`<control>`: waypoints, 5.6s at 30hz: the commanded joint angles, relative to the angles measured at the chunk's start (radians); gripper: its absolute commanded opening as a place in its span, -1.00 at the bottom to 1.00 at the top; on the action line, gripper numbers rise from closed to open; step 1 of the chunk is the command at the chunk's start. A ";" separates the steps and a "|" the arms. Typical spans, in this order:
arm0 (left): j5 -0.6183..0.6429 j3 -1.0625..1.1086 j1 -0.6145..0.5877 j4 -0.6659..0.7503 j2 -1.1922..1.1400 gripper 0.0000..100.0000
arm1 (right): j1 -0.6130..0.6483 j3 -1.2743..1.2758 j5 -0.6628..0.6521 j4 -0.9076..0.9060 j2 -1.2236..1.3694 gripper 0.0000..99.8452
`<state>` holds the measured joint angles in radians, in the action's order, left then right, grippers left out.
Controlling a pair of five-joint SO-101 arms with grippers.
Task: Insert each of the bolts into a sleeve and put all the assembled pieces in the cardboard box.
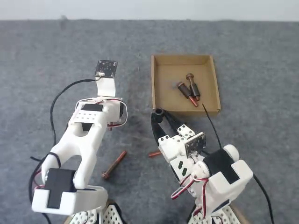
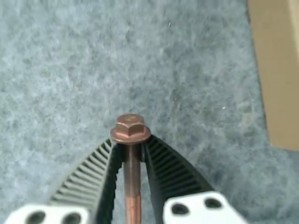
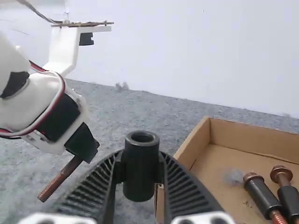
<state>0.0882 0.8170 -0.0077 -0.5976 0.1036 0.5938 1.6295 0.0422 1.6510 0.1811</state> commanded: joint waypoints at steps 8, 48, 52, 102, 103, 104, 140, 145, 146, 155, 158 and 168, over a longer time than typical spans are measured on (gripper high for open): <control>-0.003 0.012 0.091 0.025 0.245 -0.98 | -0.012 0.005 -0.014 -0.104 -0.050 -0.99; 0.388 0.461 0.390 0.480 0.914 -0.98 | 0.030 0.005 -0.043 -0.116 -0.050 -0.99; 0.390 0.473 0.388 0.448 0.967 -0.98 | 0.035 0.005 -0.043 -0.113 -0.050 -0.99; 0.301 0.576 0.407 0.664 0.913 -0.98 | 0.042 0.032 -0.043 -0.058 -0.047 -0.99; 0.302 0.576 0.407 0.646 0.922 -0.98 | 0.041 0.032 -0.043 -0.058 -0.047 -0.99; 0.302 0.576 0.408 0.631 0.931 -0.98 | 0.035 0.032 -0.043 -0.058 -0.047 -0.99; 0.196 0.760 0.462 0.549 0.942 -0.98 | 0.001 0.032 -0.044 -0.050 -0.048 -0.99; 0.123 0.823 0.480 0.488 0.950 -0.98 | 0.001 0.032 -0.044 -0.050 -0.048 -0.99; 0.118 0.832 0.480 0.488 0.950 -0.98 | 0.001 0.032 -0.044 -0.050 -0.048 -0.99; 0.120 0.858 0.473 0.586 0.950 -0.97 | -0.001 0.032 -0.044 -0.056 -0.048 -0.99; 0.120 0.858 0.471 0.606 0.950 -0.96 | -0.010 0.032 -0.044 -0.058 -0.047 -0.99; 0.195 0.858 0.434 0.598 0.950 -0.49 | -0.025 0.029 -0.044 -0.058 -0.047 -0.99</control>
<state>0.2647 1.6794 0.4296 0.0023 1.0426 0.5877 1.6372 0.0130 1.5789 0.1734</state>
